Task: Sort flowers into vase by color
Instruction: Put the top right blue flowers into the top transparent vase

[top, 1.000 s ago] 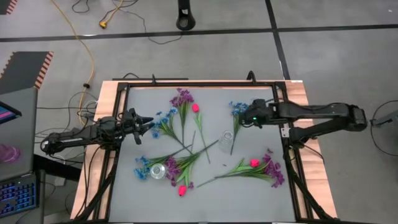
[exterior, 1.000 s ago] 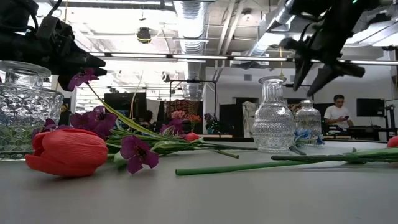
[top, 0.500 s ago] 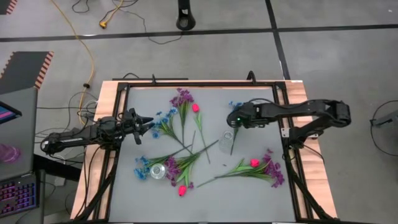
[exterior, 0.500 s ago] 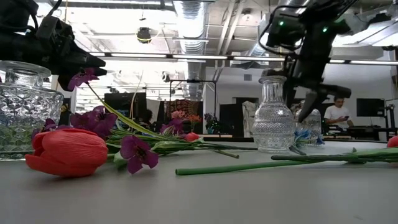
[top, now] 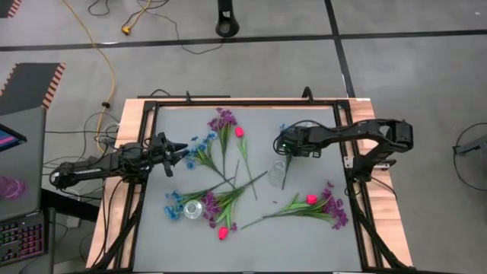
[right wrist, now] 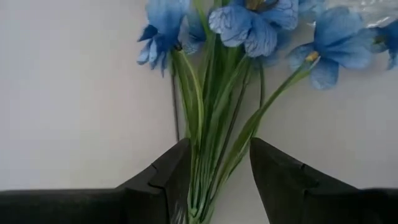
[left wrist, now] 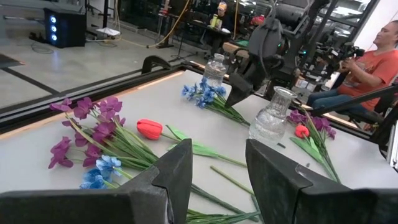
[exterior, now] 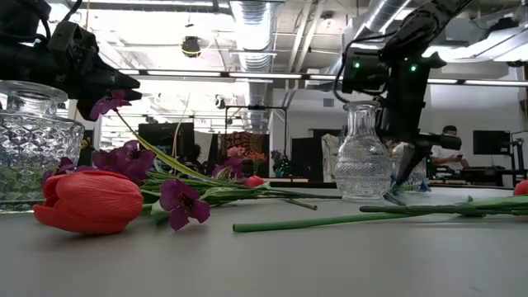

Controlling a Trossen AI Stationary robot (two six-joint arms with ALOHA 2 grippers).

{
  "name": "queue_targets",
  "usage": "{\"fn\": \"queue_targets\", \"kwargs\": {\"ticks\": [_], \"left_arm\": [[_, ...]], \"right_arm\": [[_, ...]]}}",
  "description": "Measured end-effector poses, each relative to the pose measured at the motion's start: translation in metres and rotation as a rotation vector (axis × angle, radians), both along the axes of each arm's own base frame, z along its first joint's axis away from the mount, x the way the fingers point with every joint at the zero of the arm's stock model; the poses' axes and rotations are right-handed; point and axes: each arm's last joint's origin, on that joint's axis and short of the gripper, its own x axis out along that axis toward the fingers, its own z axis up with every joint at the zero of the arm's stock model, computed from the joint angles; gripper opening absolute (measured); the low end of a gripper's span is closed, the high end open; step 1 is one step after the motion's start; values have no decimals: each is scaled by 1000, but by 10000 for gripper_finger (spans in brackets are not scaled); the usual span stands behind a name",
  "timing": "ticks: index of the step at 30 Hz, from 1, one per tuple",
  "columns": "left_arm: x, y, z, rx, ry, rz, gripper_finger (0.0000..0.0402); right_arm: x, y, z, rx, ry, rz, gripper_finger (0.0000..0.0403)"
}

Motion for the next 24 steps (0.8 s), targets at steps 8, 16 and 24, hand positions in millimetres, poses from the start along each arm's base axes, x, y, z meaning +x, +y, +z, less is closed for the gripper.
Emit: {"fn": "queue_targets", "kwargs": {"ticks": [8, 16, 24], "left_arm": [[0, 0, 0, 0, 0, 0, 137], [0, 0, 0, 0, 0, 0, 137], [0, 0, 0, 0, 0, 0, 137]], "right_arm": [[8, -1, -18, 43, 16, -10, 191], [10, -1, -25, 69, 35, -7, 182], [9, 0, -19, 68, 8, -4, 122]]}}
